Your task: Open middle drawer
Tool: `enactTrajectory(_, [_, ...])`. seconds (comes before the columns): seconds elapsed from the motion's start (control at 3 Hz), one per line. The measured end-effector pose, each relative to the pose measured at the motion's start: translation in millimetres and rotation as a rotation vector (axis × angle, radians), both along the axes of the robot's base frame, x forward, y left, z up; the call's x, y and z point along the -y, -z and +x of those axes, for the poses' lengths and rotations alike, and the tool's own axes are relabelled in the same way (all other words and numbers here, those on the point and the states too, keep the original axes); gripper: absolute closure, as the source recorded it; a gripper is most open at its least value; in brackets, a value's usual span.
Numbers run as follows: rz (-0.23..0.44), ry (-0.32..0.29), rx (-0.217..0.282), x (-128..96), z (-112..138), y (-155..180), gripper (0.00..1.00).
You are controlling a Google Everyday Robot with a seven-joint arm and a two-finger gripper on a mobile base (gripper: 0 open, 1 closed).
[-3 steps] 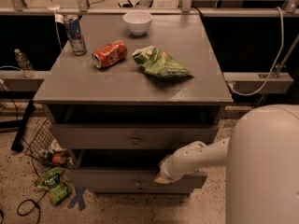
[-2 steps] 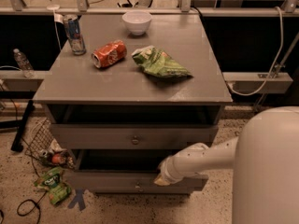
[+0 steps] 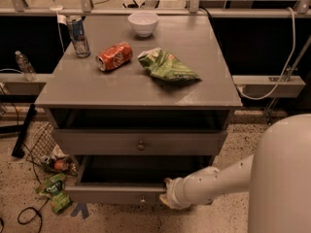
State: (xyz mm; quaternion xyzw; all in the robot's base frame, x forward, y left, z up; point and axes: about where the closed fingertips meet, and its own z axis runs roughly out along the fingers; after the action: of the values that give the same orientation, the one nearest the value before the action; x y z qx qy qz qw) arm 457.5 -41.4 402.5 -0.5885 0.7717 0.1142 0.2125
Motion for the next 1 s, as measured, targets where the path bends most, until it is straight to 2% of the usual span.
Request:
enactTrajectory(0.67, [0.003,0.003,-0.002,0.1,-2.0,-3.2,1.0])
enactTrajectory(1.0, [0.043,0.045,-0.03,2.4,-41.5,2.4,1.0])
